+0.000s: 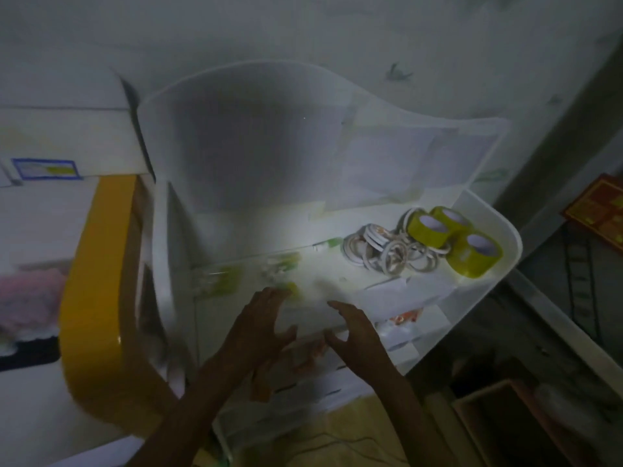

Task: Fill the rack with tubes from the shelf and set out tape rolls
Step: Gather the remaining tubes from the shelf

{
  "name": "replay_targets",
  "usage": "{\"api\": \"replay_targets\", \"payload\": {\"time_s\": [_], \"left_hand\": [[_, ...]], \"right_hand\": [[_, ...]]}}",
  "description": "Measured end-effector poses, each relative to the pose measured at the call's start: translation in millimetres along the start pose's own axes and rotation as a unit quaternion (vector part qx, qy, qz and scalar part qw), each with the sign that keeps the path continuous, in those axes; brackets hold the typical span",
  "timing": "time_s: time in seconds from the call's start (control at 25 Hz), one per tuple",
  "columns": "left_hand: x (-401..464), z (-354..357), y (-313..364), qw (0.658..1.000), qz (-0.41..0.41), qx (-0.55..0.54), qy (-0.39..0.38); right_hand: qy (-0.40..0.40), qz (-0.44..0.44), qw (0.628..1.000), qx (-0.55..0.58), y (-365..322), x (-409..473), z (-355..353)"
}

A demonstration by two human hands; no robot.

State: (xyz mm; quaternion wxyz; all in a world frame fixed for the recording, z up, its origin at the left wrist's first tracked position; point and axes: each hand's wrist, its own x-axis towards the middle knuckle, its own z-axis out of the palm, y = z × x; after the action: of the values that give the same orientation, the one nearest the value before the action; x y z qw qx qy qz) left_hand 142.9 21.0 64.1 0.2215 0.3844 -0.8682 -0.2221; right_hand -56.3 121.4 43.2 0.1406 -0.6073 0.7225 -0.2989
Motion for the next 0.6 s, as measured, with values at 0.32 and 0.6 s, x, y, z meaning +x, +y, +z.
{"api": "replay_targets", "payload": {"time_s": [0.32, 0.6], "left_hand": [[38, 9, -12, 0.994, -0.085, 0.024, 0.062], [50, 41, 6, 0.973, -0.202, 0.040, 0.103]], "right_hand": [[-0.079, -0.057, 0.995, 0.032, 32, 91, 0], [-0.152, -0.118, 0.979, 0.072, 73, 138, -8]]}}
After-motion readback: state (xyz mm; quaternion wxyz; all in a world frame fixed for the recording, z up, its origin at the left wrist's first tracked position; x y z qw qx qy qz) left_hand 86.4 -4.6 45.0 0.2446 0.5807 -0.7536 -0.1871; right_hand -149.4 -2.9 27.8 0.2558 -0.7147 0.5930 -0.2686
